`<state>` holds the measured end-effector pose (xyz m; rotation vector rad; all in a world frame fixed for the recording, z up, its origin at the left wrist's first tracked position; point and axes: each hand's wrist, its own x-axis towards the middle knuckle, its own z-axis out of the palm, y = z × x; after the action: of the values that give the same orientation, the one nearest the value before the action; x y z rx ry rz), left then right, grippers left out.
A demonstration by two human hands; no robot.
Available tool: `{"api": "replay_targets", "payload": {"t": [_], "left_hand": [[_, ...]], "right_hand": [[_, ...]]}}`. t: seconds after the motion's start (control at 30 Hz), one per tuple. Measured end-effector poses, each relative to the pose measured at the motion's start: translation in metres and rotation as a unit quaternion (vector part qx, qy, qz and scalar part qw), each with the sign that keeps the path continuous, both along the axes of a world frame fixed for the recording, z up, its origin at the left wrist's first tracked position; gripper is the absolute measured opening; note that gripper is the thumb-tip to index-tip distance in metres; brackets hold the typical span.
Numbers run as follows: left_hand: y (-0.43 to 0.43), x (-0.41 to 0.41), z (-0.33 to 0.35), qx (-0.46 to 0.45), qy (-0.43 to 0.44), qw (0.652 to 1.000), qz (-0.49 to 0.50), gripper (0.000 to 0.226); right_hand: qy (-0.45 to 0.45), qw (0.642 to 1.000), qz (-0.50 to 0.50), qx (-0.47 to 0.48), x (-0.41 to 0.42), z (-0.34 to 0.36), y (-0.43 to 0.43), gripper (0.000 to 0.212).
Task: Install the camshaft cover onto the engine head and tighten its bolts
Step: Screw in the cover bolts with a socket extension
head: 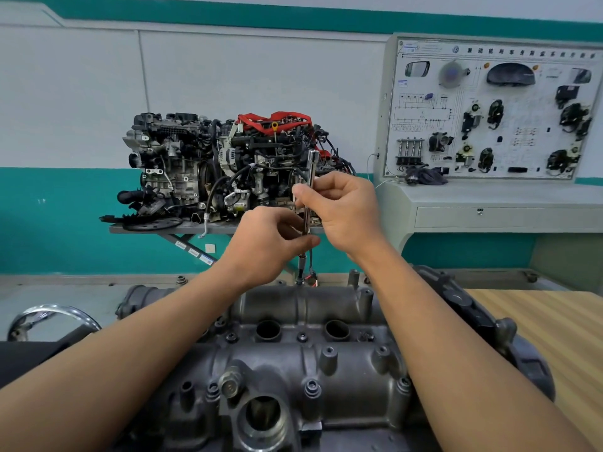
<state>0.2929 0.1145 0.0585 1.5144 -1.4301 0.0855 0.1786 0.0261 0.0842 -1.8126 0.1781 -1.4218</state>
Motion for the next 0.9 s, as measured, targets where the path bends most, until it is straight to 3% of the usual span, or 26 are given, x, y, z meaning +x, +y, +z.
{"api": "replay_targets", "payload": {"t": [0.1, 0.2, 0.33, 0.5, 0.67, 0.8, 0.9], "left_hand": [[0.0, 0.0005, 0.0011, -0.008, 0.009, 1.0, -0.001, 0.013], [0.0011, -0.0001, 0.0031, 0.02, -0.009, 0.999, -0.029, 0.003], [0.0028, -0.0001, 0.0045, 0.057, 0.016, 0.996, -0.066, 0.015], [0.0019, -0.002, 0.0009, 0.029, -0.006, 0.999, -0.039, 0.018], [0.0012, 0.0002, 0.0016, -0.018, 0.018, 1.0, -0.011, 0.017], [0.0016, -0.0004, 0.0032, 0.01, -0.026, 0.999, -0.019, 0.007], [0.0016, 0.0002, 0.0042, 0.039, 0.002, 0.998, -0.052, 0.01]], "right_hand": [[-0.004, 1.0, -0.008, 0.013, 0.0012, -0.0003, 0.0026, 0.015], [0.026, 0.998, 0.048, 0.019, -0.0039, 0.004, 0.0031, 0.012], [0.065, 0.99, 0.117, 0.051, -0.0048, 0.0052, 0.0065, 0.022], [0.044, 0.999, 0.024, -0.004, -0.0039, 0.0034, 0.0025, 0.017], [0.01, 1.0, -0.012, 0.008, -0.0018, 0.0007, 0.0014, 0.022], [0.048, 0.997, 0.061, 0.029, -0.0042, 0.0028, 0.0023, 0.018], [0.065, 0.99, 0.111, 0.056, -0.0044, 0.0045, 0.0043, 0.023]]}}
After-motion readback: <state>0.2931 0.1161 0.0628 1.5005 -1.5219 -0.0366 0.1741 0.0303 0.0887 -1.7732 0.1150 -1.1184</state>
